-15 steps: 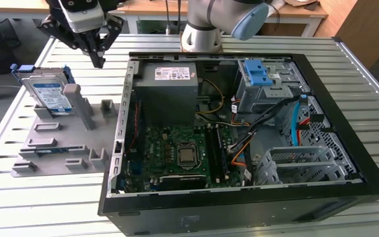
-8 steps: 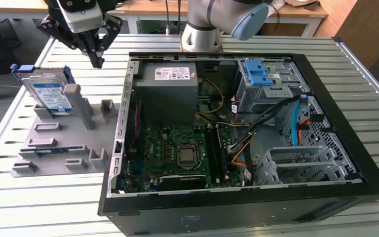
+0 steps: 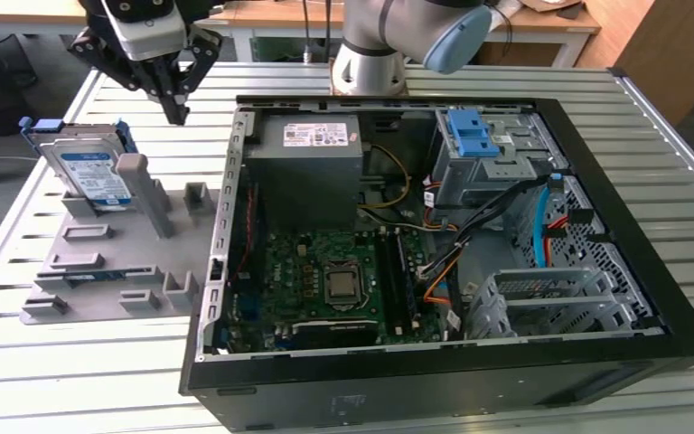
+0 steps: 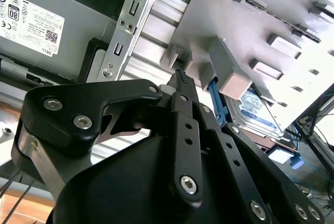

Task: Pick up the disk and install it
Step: 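Reach for the disk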

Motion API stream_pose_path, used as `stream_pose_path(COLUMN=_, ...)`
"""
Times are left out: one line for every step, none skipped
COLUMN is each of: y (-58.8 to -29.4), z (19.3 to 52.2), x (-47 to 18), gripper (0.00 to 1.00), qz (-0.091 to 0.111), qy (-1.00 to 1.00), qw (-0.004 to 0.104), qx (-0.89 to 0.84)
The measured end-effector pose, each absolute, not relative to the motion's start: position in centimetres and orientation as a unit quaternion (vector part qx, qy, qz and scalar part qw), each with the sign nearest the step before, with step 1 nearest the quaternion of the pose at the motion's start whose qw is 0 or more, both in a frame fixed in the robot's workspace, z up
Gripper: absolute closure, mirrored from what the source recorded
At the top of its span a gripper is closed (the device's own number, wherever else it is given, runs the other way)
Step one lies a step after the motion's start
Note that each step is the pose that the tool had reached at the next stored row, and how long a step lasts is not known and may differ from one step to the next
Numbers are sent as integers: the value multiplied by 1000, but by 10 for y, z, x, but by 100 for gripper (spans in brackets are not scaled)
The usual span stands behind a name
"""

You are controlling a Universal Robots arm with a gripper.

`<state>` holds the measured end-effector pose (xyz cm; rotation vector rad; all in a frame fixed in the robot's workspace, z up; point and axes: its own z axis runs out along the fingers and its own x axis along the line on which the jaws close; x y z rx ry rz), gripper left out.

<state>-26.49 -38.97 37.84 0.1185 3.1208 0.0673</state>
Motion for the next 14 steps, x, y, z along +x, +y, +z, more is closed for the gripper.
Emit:
stream_pose_path(y=-390, z=377, x=-267, gripper=89, qz=22, qy=999, qw=9, qx=38)
stream_pose_path(y=-390, z=376, x=-270, gripper=89, qz=22, qy=999, qw=9, qx=38)
stream_pose_path(y=-390, z=376, x=-270, gripper=89, qz=22, qy=999, qw=9, qx=38)
stream_pose_path(y=-390, z=376, x=-270, gripper=89, qz=22, qy=999, qw=9, qx=38)
stream_pose_path(y=-390, z=376, x=-270, gripper=89, qz=22, qy=999, qw=9, qx=38)
stream_pose_path(y=-390, z=376, x=-270, gripper=89, qz=22, qy=999, qw=9, qx=38)
stream_pose_path(y=-390, z=376, x=-270, gripper=89, qz=22, qy=999, qw=9, qx=38)
stream_pose_path(y=-390, z=376, x=-270, gripper=89, qz=22, qy=999, qw=9, qx=38)
stream_pose_path(y=-390, z=376, x=-270, gripper=89, qz=22, qy=999, qw=9, qx=38)
stream_pose_path(y=-390, z=375, x=-270, gripper=89, qz=22, qy=999, qw=9, qx=38)
stream_pose_path(y=-390, z=375, x=-271, gripper=89, qz=22, qy=999, qw=9, qx=38)
stream_pose_path(y=-389, z=375, x=-271, gripper=89, qz=22, qy=999, qw=9, qx=38)
stream_pose_path(y=-389, z=375, x=-271, gripper=89, qz=22, qy=999, qw=9, qx=38)
stream_pose_path(y=-388, z=375, x=-272, gripper=89, qz=21, qy=999, qw=9, qx=38)
